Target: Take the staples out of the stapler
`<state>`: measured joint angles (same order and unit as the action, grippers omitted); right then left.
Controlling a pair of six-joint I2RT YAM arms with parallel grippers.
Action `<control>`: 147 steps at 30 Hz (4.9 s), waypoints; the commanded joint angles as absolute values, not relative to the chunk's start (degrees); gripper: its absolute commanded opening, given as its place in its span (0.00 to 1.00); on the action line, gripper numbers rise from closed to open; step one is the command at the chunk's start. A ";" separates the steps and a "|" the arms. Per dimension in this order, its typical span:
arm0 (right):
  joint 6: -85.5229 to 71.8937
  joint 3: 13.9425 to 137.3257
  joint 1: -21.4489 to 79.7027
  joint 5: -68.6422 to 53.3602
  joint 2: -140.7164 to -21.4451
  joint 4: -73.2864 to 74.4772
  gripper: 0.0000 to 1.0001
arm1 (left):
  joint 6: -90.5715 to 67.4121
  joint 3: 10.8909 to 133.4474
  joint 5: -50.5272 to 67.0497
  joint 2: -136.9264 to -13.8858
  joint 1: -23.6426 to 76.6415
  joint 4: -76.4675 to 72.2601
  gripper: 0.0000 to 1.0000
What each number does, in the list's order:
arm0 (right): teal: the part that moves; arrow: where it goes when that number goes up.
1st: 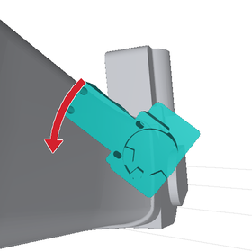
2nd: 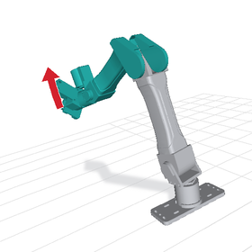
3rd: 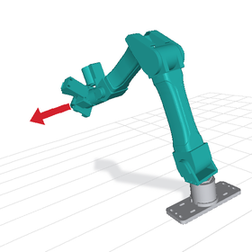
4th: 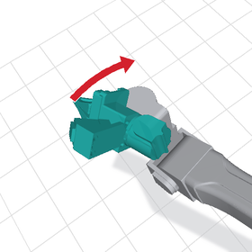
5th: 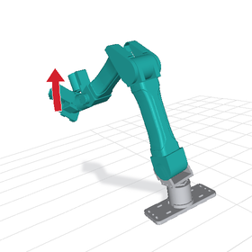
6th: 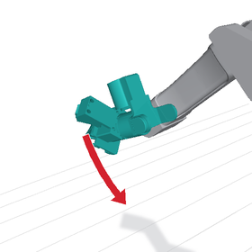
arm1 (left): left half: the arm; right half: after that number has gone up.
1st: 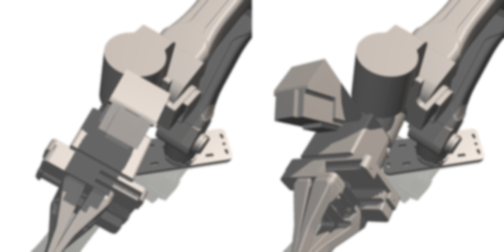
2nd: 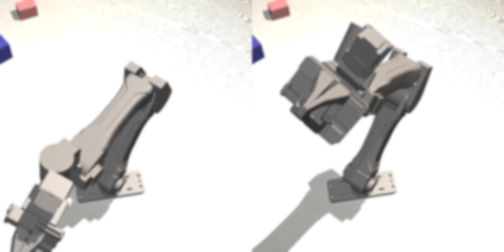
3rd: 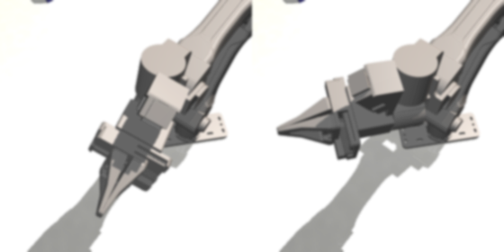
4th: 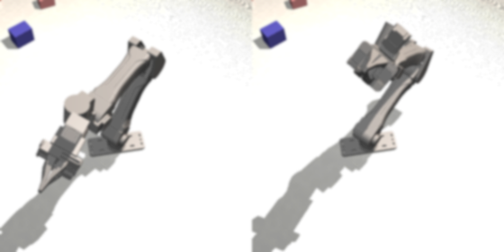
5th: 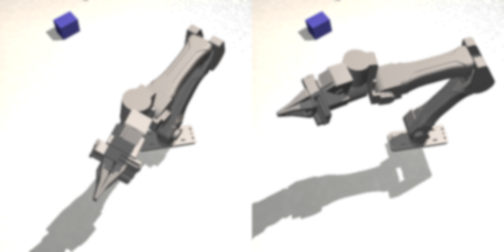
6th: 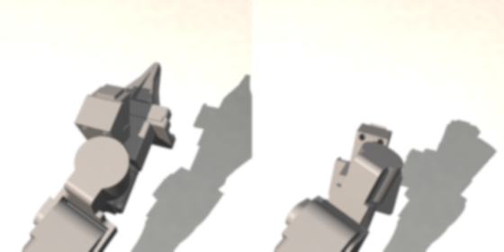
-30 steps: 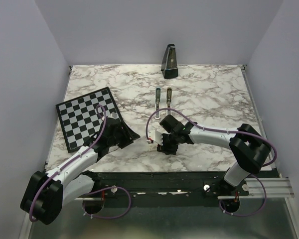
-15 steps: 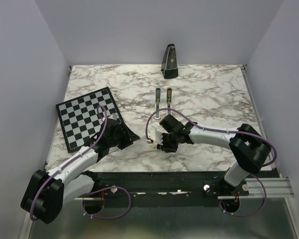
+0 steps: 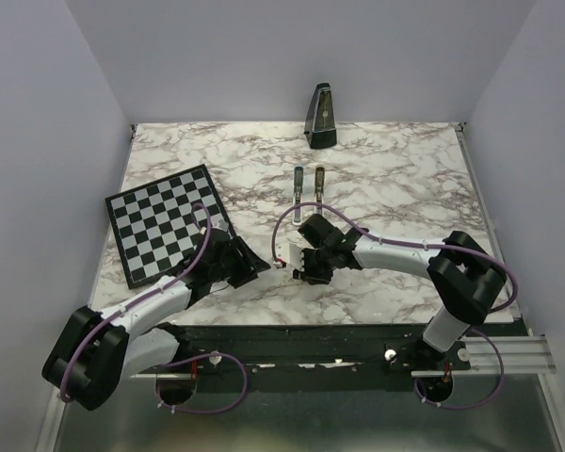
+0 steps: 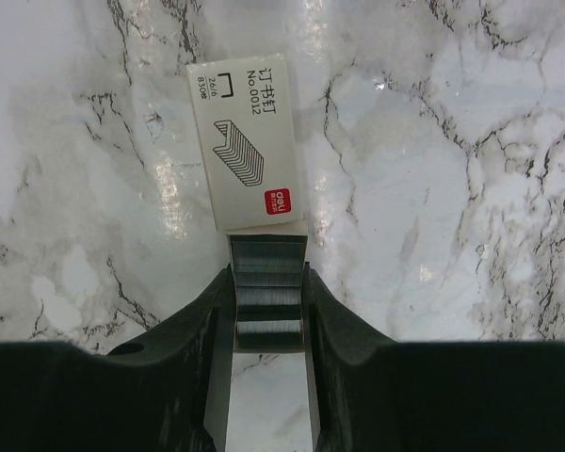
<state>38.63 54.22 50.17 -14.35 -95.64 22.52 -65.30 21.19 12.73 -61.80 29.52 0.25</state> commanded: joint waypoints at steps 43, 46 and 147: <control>37.88 57.22 50.01 -19.24 -98.52 25.93 0.37 | -69.43 20.92 14.94 -73.74 37.62 -13.27 0.44; 37.79 57.48 50.01 -19.69 -98.70 25.93 0.38 | -69.35 20.92 15.03 -74.35 37.79 -13.45 0.43; 9.35 52.40 49.13 -19.51 -80.96 13.84 0.53 | -59.42 28.39 8.00 -72.69 38.94 -0.09 0.49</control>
